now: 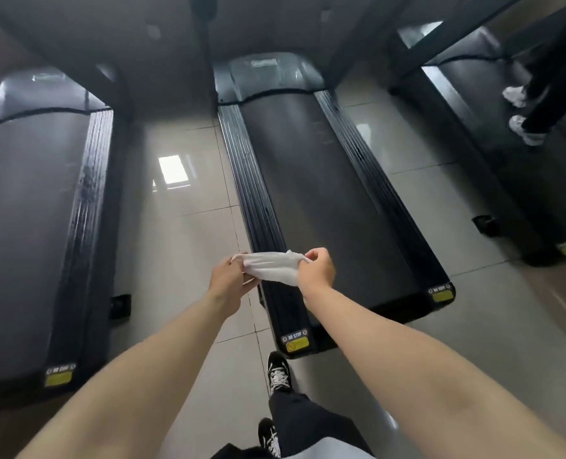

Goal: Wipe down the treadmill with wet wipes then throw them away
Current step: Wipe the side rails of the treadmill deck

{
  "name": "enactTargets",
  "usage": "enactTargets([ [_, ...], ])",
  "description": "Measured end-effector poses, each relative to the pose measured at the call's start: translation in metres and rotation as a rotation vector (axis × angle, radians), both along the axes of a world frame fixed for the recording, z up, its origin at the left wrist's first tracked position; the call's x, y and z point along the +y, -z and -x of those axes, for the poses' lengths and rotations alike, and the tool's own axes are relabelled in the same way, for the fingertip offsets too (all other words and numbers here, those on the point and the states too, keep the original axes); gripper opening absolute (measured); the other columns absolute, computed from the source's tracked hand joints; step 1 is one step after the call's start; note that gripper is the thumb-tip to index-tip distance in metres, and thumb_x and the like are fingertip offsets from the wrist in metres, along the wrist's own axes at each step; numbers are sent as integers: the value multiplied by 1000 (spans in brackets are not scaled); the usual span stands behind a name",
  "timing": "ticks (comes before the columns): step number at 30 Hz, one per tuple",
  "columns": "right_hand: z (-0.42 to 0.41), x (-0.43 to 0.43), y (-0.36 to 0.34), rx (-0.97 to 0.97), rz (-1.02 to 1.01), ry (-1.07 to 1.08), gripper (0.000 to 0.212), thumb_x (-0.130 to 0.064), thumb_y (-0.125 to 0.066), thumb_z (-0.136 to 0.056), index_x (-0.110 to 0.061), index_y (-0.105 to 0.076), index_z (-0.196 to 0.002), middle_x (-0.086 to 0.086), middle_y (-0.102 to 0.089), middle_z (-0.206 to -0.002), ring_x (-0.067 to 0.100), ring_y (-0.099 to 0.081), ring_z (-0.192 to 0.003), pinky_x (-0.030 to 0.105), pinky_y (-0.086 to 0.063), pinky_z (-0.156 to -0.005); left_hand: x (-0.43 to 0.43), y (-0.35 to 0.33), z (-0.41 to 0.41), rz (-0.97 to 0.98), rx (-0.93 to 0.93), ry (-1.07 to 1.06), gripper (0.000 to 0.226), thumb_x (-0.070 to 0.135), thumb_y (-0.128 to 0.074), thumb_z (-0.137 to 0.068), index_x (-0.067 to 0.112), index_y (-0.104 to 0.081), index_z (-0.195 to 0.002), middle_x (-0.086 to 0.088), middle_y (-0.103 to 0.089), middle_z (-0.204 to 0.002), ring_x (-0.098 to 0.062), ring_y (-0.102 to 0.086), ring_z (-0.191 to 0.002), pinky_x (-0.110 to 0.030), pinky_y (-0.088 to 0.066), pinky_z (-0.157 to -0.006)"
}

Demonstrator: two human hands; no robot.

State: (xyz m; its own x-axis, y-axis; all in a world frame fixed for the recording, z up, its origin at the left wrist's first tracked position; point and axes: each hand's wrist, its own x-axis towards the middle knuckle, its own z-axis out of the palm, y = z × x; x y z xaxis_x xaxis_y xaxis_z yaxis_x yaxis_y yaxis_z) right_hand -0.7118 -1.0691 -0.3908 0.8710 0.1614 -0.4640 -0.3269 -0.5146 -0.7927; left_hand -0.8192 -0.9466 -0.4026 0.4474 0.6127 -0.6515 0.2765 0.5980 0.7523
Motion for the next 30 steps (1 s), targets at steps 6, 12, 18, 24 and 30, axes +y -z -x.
enactTargets([
  [6, -35, 63, 30, 125, 71, 48, 8, -10, -51, -92, -13, -58, -91, 2, -59, -93, 12, -47, -67, 25, -39, -54, 71, 10, -56, 71, 9, 125, 34, 31, -34, -111, 13, -56, -130, -12, -70, -118, -28, -71, -103, -38, -61, -70],
  [12, -51, 124, 39, 355, -5, 280, 28, -31, -56, -90, -10, -63, -108, 3, -62, -101, 25, -58, -86, 36, -48, -77, 140, 42, -91, -241, 290, 440, 53, 54, -32, -106, 12, -62, -115, -13, -65, -106, -33, -67, -94, -40, -58, -75],
  [18, -43, 173, 62, 445, -136, 611, 23, -17, -62, -89, -5, -63, -109, 9, -65, -100, 29, -64, -89, 34, -55, -74, 198, 71, -105, -521, 423, 886, 55, 52, -33, -103, 10, -68, -105, -14, -69, -102, -29, -65, -86, -33, -52, -73],
  [24, -5, 198, 94, 364, -121, 597, 27, -22, -61, -87, -6, -66, -109, 1, -59, -90, 19, -49, -80, 32, -42, -70, 197, 85, -104, -78, 286, 845, 32, 40, -42, -99, 17, -61, -87, 0, -57, -84, -18, -51, -70, -28, -36, -61],
  [30, 18, 182, 165, 352, -192, 788, 28, -43, -61, -95, -18, -70, -85, 0, -69, -87, 20, -60, -77, 28, -48, -68, 182, 143, -94, -279, 101, 1096, 35, -9, -26, -77, 18, -44, -65, -3, -48, -72, -19, -47, -62, -25, -37, -68],
])
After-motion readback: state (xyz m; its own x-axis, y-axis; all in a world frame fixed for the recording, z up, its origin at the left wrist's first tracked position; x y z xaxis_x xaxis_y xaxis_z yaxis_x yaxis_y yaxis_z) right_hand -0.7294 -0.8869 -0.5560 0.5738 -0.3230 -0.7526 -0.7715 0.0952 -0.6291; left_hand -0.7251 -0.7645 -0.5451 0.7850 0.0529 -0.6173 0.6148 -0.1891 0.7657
